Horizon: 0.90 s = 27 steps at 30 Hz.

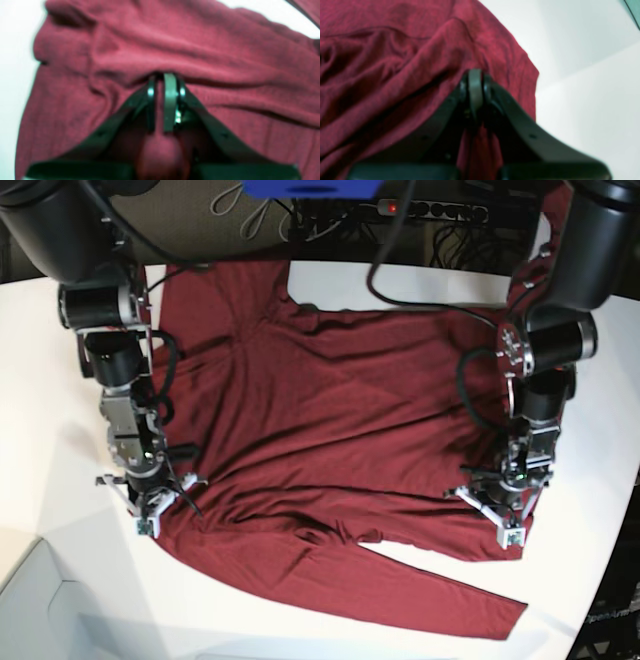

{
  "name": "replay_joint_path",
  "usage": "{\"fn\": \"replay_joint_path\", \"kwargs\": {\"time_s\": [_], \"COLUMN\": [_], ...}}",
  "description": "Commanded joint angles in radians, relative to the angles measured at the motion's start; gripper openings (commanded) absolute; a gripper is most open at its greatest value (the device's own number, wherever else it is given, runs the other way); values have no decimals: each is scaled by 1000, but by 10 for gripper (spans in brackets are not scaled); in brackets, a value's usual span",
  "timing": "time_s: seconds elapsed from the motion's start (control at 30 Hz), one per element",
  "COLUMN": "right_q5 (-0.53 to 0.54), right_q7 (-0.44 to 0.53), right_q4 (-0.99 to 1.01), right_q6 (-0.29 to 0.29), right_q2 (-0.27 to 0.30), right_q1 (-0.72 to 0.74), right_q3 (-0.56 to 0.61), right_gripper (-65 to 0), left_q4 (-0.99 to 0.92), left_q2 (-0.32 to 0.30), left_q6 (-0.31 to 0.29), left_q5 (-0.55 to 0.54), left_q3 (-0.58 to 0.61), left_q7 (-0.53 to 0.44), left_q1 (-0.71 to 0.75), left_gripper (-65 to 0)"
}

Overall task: Layout the t-shirt on the table in an organized manner, then fold the t-shirt properly
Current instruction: 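Hold the side edges with both grippers and tug them straight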

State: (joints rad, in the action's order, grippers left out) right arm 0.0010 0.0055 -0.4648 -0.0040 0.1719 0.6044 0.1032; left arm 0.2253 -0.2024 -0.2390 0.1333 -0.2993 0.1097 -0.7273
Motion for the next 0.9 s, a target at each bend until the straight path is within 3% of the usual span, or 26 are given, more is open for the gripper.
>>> {"fn": "replay_joint_path", "kwargs": {"time_s": [0.0, 0.3, 0.67, 0.87], "right_q5": [0, 0, 0, 0], "right_q7": [-2, 1, 1, -9], "right_q4": [2, 10, 5, -107], "right_q6": [-3, -8, -8, -8], "right_q2": [10, 21, 10, 12], "right_q1": [19, 25, 47, 50], "right_q3": [3, -3, 2, -1], "right_gripper": [-650, -650, -650, -650], "left_q4": [13, 29, 159, 265], "left_q2": [-29, -159, -128, -110], "left_q6": [17, 17, 17, 17], "left_q5": [19, 16, 15, 15], "left_q3": [-2, -5, -5, -7], "left_q7": [61, 55, 63, 66], "left_q1": [-5, 8, 10, 10], "left_gripper": [-601, -601, -601, -601]}}
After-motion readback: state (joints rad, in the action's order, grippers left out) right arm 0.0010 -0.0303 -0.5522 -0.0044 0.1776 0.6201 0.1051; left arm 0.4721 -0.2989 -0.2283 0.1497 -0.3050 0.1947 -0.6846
